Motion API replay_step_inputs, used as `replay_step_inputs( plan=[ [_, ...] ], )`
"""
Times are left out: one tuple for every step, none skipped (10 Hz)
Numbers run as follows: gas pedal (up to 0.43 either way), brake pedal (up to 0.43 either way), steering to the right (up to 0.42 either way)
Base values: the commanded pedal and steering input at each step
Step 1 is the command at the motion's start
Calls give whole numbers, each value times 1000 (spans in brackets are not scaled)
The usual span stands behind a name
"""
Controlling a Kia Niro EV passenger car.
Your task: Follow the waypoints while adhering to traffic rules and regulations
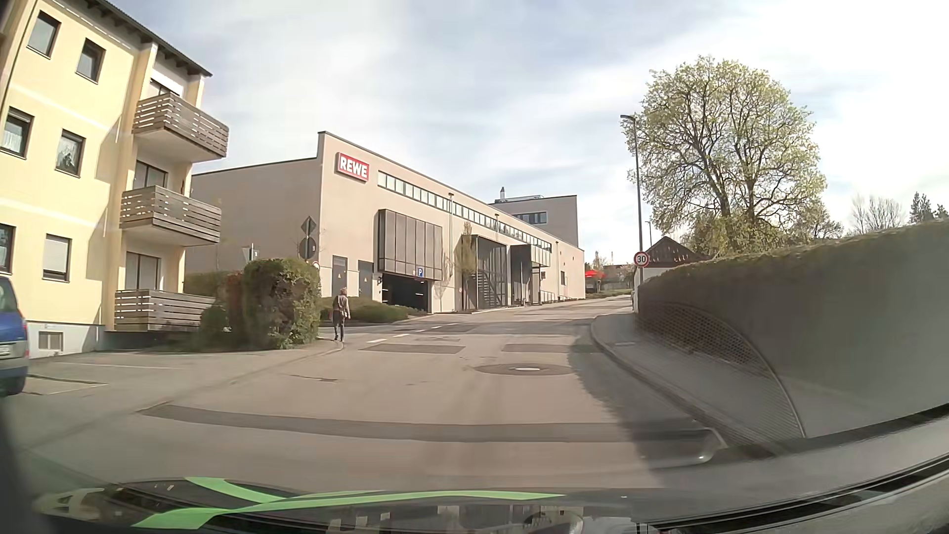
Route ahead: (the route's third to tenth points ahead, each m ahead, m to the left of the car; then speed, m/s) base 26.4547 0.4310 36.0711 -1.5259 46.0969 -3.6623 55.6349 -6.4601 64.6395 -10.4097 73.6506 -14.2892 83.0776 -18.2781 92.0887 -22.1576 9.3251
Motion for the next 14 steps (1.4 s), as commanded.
replay_step_inputs(
  plan=[
    [118,0,4],
    [118,0,5],
    [118,0,8],
    [118,0,9],
    [118,0,11],
    [118,0,13],
    [118,0,13],
    [118,0,13],
    [118,0,14],
    [118,0,14],
    [118,0,15],
    [118,0,16],
    [130,0,16],
    [130,0,18]
  ],
)
